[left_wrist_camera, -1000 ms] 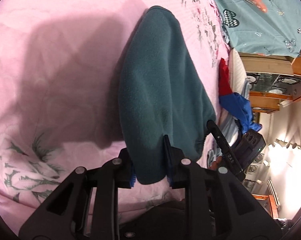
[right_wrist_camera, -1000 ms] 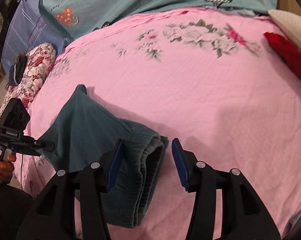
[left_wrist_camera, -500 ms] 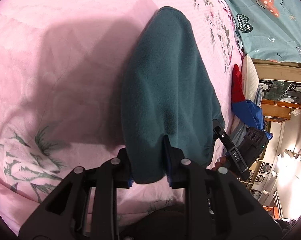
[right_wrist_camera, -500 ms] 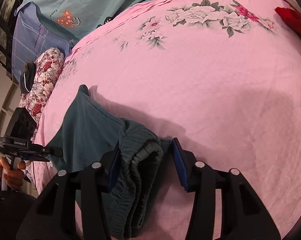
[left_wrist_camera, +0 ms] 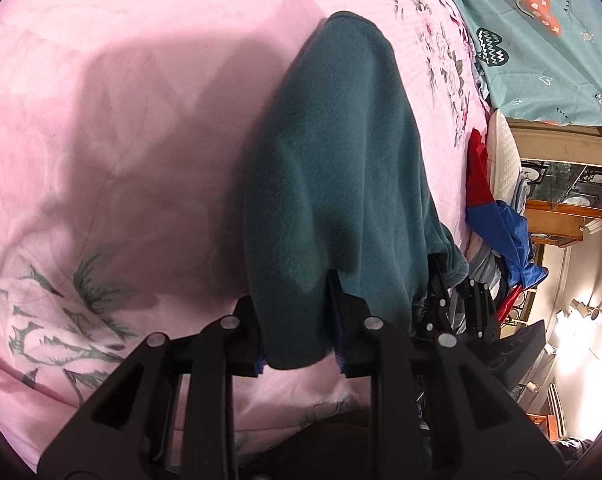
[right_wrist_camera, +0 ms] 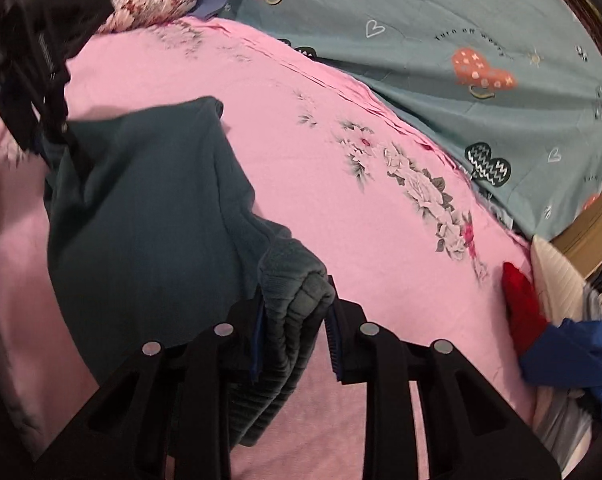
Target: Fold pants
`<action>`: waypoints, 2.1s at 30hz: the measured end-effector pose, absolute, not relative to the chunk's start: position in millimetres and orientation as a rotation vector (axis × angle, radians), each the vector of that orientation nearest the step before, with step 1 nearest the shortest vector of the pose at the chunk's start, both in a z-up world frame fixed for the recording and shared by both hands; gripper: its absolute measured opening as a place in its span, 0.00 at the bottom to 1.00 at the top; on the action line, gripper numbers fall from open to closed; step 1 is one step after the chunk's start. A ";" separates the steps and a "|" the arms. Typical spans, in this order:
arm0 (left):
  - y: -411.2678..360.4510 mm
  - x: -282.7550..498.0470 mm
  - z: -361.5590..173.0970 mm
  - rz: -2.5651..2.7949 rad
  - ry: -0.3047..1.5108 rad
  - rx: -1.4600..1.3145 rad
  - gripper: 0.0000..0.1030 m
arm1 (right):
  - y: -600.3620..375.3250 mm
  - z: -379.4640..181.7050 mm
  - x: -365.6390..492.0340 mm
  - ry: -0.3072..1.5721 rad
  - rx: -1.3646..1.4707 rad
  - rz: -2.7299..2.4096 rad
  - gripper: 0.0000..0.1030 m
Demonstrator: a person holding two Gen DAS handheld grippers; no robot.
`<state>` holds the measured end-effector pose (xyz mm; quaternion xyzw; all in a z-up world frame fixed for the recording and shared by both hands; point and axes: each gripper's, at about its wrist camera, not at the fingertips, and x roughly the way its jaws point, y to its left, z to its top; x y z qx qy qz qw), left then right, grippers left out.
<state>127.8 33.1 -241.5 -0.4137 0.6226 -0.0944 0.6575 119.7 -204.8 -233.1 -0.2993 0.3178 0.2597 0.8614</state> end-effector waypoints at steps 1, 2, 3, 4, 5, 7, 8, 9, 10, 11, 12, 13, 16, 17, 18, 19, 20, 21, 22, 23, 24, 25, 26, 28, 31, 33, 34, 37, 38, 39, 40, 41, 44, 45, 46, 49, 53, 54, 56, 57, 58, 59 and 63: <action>33.1 128.1 -241.7 -0.214 1.411 -0.938 0.23 | -209.6 -233.4 125.9 0.695 -0.586 0.549 0.26; 33.0 127.9 -241.6 -0.214 1.411 -0.938 0.23 | -214.3 -232.6 131.6 0.726 -0.538 0.556 0.28; 33.0 127.8 -241.6 -0.213 1.411 -0.938 0.23 | -220.7 -233.0 139.4 0.768 -0.474 0.568 0.29; 33.5 127.9 -241.8 -0.212 1.411 -0.939 0.23 | -226.4 -233.5 146.9 0.800 -0.419 0.575 0.35; 33.1 127.9 -242.0 -0.211 1.411 -0.939 0.23 | -229.7 -233.4 151.1 0.826 -0.377 0.574 0.45; 32.7 127.7 -242.4 -0.209 1.410 -0.940 0.23 | -241.6 -236.3 164.2 0.902 -0.248 0.595 0.46; 32.5 127.6 -242.6 -0.208 1.409 -0.941 0.23 | -246.5 -238.0 169.5 0.947 -0.177 0.612 0.46; 32.3 127.6 -242.8 -0.207 1.409 -0.942 0.23 | -254.8 -243.4 179.0 1.020 -0.067 0.640 0.46; 32.2 127.8 -243.0 -0.207 1.409 -0.943 0.23 | -259.3 -247.3 184.0 1.068 0.009 0.656 0.48; 32.1 127.9 -243.6 -0.206 1.410 -0.944 0.23 | -264.8 -249.0 188.0 1.088 0.086 0.665 0.49; 32.7 127.9 -244.1 -0.205 1.411 -0.948 0.23 | -268.5 -251.4 191.5 1.108 0.144 0.673 0.49; 32.9 128.0 -244.7 -0.205 1.411 -0.952 0.23 | -268.7 -250.3 191.4 1.115 0.155 0.676 0.48; 33.2 128.1 -245.4 -0.207 1.410 -0.956 0.23 | -260.0 -247.7 188.0 1.117 0.102 0.672 0.32; 33.6 126.6 -245.0 -0.212 1.407 -0.951 0.23 | -257.2 -245.7 185.5 1.111 0.088 0.670 0.28; 33.3 126.4 -244.3 -0.216 1.404 -0.947 0.23 | -252.9 -241.9 182.0 1.100 0.061 0.666 0.26; 32.1 126.7 -243.4 -0.227 1.398 -0.940 0.23 | -249.9 -238.7 179.5 1.087 0.031 0.661 0.23; 30.6 126.9 -241.7 -0.246 1.389 -0.928 0.23 | -246.8 -235.2 178.0 1.069 -0.002 0.654 0.21; 29.7 126.9 -239.6 -0.263 1.378 -0.921 0.23 | -243.6 -231.1 175.5 1.051 -0.034 0.644 0.21; 29.1 126.9 -237.9 -0.279 1.367 -0.919 0.22 | -237.5 -223.6 169.1 1.021 -0.078 0.629 0.20; 28.8 126.6 -234.9 -0.299 1.349 -0.915 0.22 | -236.7 -219.8 166.1 1.002 -0.105 0.619 0.20; 29.1 126.1 -231.6 -0.316 1.333 -0.912 0.21 | -231.2 -213.4 161.1 0.974 -0.147 0.605 0.20; 29.7 125.5 -228.4 -0.330 1.318 -0.912 0.21 | -225.4 -204.7 156.0 0.942 -0.183 0.595 0.19; 32.0 124.3 -222.7 -0.354 1.290 -0.916 0.20 | -218.7 -195.2 153.4 0.912 -0.205 0.590 0.19; 38.1 123.0 -211.7 -0.386 1.243 -0.912 0.20 | -206.6 -178.2 153.0 0.873 -0.215 0.593 0.19; 58.6 121.7 -185.6 -0.407 1.149 -0.869 0.20 | -172.7 -151.6 162.1 0.811 -0.222 0.621 0.19; 88.0 121.0 -165.0 -0.382 1.088 -0.828 0.20 | -138.0 -133.9 170.8 0.764 -0.230 0.653 0.19; 101.5 120.3 -157.1 -0.372 1.064 -0.818 0.20 | -120.2 -125.7 174.5 0.739 -0.232 0.673 0.19; 159.9 117.8 -127.7 -0.316 0.973 -0.763 0.20 | -61.9 -105.7 187.0 0.670 -0.237 0.729 0.19; 183.9 118.8 -117.8 -0.296 0.944 -0.740 0.20 | -38.3 -100.3 193.5 0.654 -0.237 0.747 0.19; 204.2 120.6 -110.4 -0.277 0.927 -0.720 0.20 | -10.3 -94.7 202.2 0.640 -0.230 0.768 0.19; 225.0 123.0 -103.7 -0.259 0.913 -0.700 0.20 | 9.2 -90.8 208.0 0.633 -0.222 0.782 0.19; 248.6 126.1 -95.8 -0.239 0.897 -0.676 0.20 | 31.8 -87.2 214.8 0.628 -0.214 0.795 0.19; 311.2 138.1 -84.2 -0.196 0.861 -0.634 0.20 | 97.3 -83.6 240.9 0.644 -0.173 0.829 0.19; 332.4 143.1 -83.6 -0.183 0.856 -0.624 0.20 | 113.8 -84.6 249.0 0.659 -0.156 0.839 0.19; 350.6 147.7 -84.3 -0.172 0.853 -0.605 0.20 | 131.8 -87.3 258.1 0.673 -0.144 0.847 0.19; 394.9 160.1 -93.1 -0.152 0.853 -0.529 0.20 | 174.6 -103.8 283.4 0.718 -0.155 0.859 0.19; 428.7 174.7 -130.1 -0.125 0.901 -0.486 0.20 | 213.5 -138.6 311.6 0.796 -0.214 0.844 0.19; 433.5 176.9 -142.3 -0.113 0.923 -0.482 0.20 | 222.2 -153.5 320.8 0.835 -0.222 0.833 0.19; 440.5 181.0 -166.7 -0.106 0.972 -0.491 0.20 | 228.7 -180.9 332.0 0.914 -0.213 0.809 0.19; 441.4 182.5 -176.6 -0.107 0.995 -0.496 0.20 | 227.4 -194.1 335.4 0.950 -0.209 0.790 0.19; 442.0 182.0 -185.1 -0.107 1.012 -0.494 0.20 | 226.0 -202.6 338.0 0.974 -0.202 0.779 0.19; 441.2 180.8 -193.5 -0.108 1.024 -0.475 0.20 | 222.1 -211.6 340.6 0.997 -0.181 0.773 0.21; 434.1 177.1 -207.2 -0.083 1.023 -0.403 0.30 | 211.6 -219.4 352.6 1.066 -0.051 0.790 0.24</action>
